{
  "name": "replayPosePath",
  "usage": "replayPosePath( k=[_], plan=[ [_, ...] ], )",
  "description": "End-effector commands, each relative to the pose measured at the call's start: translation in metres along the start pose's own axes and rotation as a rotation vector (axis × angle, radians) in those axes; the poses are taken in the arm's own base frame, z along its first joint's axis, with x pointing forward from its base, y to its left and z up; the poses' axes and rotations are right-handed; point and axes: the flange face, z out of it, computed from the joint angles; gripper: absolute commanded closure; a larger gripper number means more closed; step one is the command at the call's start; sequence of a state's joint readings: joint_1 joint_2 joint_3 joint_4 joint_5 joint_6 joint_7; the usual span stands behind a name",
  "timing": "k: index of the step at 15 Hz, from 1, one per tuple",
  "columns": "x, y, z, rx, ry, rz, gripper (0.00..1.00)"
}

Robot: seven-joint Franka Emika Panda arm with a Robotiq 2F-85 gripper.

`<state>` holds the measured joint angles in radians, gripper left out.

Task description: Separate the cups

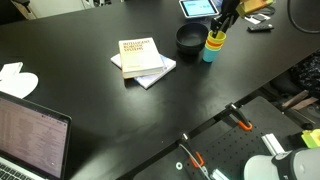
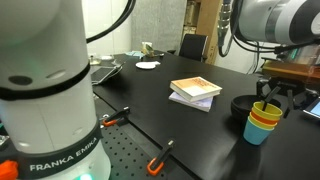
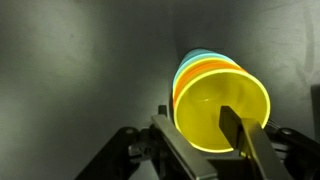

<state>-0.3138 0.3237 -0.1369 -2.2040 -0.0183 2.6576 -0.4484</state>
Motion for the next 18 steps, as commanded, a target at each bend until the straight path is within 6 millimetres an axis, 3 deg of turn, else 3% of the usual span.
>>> replayPosePath(
  k=[1,3,6,8,18],
  plan=[
    [0.000,0.010,0.001,0.005,0.004,0.011,0.74],
    [-0.001,0.011,0.001,0.003,0.003,0.017,0.88],
    [-0.002,0.011,-0.004,-0.007,0.005,0.016,0.96],
    [-0.002,0.011,-0.008,-0.010,-0.002,0.022,0.90],
    [0.005,0.016,-0.043,0.016,-0.039,0.076,0.91]
  ],
)
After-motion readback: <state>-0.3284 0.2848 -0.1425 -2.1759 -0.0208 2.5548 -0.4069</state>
